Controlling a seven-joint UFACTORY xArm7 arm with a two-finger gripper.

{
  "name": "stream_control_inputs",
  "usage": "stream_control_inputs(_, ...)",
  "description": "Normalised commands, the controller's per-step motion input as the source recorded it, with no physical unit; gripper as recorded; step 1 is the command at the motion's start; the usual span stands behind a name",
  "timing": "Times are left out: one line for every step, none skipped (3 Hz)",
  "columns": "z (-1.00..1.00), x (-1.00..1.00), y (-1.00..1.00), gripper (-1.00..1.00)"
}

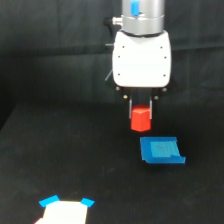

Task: Pick up the red object from the table

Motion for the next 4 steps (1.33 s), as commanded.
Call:
stream_control_inputs(-0.28, 0.65, -0.21, -0.82)
stream_control_inputs(-0.22, -0.34, 0.54, -0.72)
stream_control_inputs(0.56, 0.13, 0.37, -0.57)
stream_control_inputs(0.31, -0.25, -0.45, -0.64)
